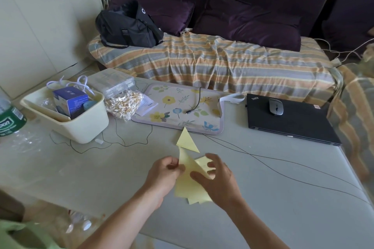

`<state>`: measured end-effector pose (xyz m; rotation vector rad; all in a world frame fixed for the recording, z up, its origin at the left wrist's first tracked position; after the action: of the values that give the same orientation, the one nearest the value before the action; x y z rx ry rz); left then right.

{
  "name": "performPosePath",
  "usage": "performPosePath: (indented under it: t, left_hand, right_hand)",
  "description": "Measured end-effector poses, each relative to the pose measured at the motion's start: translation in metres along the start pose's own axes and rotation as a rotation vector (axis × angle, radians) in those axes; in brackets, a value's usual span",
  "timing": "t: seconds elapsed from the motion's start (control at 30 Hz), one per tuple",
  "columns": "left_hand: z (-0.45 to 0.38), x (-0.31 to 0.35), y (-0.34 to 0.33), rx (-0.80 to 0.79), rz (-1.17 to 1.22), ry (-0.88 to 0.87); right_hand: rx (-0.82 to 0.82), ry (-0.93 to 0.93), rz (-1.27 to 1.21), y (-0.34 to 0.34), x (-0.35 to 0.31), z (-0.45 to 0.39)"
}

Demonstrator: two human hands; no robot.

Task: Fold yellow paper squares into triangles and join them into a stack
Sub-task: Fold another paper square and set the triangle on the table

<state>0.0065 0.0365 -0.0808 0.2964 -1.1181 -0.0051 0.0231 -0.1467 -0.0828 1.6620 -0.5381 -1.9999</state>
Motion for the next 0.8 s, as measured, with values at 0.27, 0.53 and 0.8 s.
performPosePath:
  t: [0.27,0.53,0.8]
  left_hand:
    - [0.012,0.010,-0.009,-0.043,0.028,0.028]
    - [0.026,0.026,-0.032,-0.142,0.418,0.248]
    - [0.015,0.018,-0.017,-0.024,0.370,0.250]
  right_hand:
    - [-0.120,-0.271,-0.571,0.025,0.022,0.006]
    - [0.220,0.268,-0.016,0.048,-0.015,0.015]
    - [0.269,0.343,0.082,0.044,-0.016,0.014]
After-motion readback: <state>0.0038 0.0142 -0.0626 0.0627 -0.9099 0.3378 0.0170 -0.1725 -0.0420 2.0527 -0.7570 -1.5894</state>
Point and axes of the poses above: each hand's wrist, its own z-axis away from the middle knuckle, its own y-axis out of the back of the hand, x = y × z, the point moved 7 cm from there along -z, towards the middle knuckle, and after that the axes turned 3 degrees about z, right-handed, at the moved point
